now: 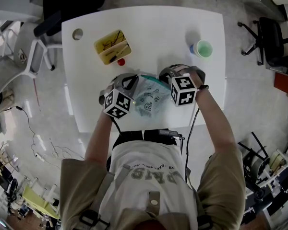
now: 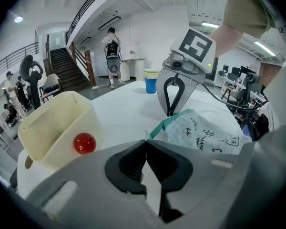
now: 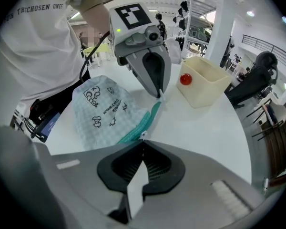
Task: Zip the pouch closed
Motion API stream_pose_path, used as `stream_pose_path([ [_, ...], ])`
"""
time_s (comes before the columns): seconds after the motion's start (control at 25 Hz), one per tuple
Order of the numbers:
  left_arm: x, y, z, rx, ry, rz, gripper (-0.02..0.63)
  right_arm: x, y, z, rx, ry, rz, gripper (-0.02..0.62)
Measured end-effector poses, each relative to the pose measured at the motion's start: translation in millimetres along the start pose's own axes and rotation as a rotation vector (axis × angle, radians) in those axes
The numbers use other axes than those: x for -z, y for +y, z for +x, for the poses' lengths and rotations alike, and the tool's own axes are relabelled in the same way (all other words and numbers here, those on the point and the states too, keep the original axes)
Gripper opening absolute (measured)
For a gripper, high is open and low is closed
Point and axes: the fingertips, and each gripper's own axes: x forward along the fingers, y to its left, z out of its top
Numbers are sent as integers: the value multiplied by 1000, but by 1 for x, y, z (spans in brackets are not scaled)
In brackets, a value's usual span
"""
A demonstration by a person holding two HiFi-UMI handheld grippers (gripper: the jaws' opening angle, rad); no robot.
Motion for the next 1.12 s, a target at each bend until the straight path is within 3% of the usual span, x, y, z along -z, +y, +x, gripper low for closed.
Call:
stream_pose_path([
  [1.12, 16, 5, -5, -35, 19, -66, 12, 20, 18, -8, 9, 38, 28, 2],
])
